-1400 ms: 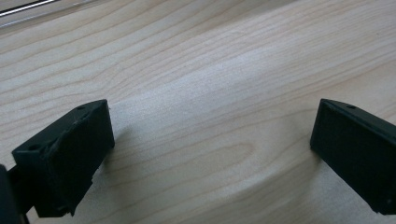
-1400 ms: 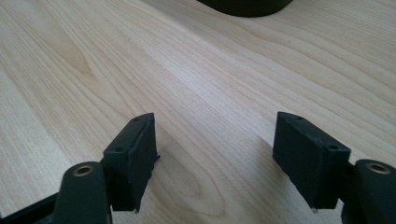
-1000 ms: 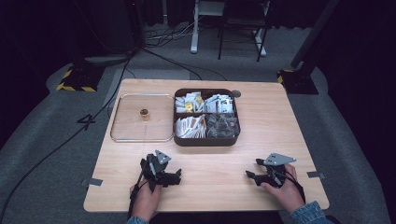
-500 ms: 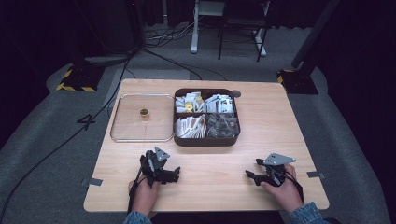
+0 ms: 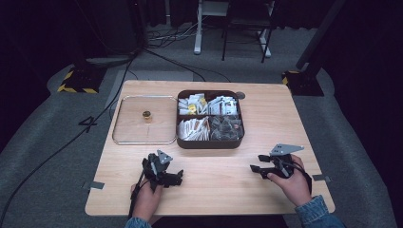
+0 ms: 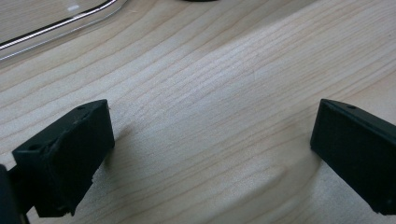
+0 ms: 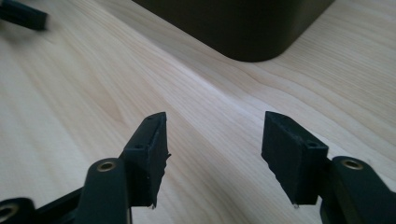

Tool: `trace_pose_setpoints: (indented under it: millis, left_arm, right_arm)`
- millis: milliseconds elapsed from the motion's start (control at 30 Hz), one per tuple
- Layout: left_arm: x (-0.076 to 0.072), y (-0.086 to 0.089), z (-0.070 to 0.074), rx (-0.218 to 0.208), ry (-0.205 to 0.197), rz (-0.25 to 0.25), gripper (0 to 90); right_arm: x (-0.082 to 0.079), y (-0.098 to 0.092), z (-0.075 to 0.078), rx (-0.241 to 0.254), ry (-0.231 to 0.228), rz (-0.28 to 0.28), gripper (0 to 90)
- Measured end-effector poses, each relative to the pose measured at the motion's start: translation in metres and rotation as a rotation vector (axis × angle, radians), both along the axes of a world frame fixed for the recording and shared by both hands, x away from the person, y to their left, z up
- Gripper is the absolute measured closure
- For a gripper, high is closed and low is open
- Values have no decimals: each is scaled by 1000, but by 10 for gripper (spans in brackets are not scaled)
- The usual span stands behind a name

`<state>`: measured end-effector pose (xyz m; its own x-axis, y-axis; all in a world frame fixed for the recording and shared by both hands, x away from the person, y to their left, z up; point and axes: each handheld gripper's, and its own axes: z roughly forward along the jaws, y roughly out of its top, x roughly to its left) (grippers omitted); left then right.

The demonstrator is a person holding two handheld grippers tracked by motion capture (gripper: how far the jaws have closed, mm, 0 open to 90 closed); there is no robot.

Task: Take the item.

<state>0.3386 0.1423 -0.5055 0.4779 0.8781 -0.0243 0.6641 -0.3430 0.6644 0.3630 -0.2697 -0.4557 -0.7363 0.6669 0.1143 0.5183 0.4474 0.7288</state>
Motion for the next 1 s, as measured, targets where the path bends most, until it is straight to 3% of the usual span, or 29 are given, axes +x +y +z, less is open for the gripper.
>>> trace_pose_setpoints:
  millis: [67,200,467,700,800,833,867,1000]
  left_arm:
    - [0,0,0,2,-1,0,0]
    - [0,0,0,1,0,1,0]
    - [1,0,0,-1,1,1,0]
    - [1,0,0,0,1,1,0]
    - [1,0,0,2,2,0,0]
    - [1,0,0,2,2,2,0]
    - [1,0,0,2,2,2,0]
    - [0,0,0,1,0,4,0]
  right_arm:
    - [1,-2,4,23,16,-2,425]
    - [8,-11,21,39,-23,-25,410]
    - [28,-8,41,55,-46,-29,451]
    - [47,7,59,19,-90,-10,471]
    - [60,19,70,-29,-149,2,484]
    - [60,19,70,-29,-149,2,484]
    - [68,25,73,-52,-183,4,484]
    - [77,32,75,-51,-183,7,503]
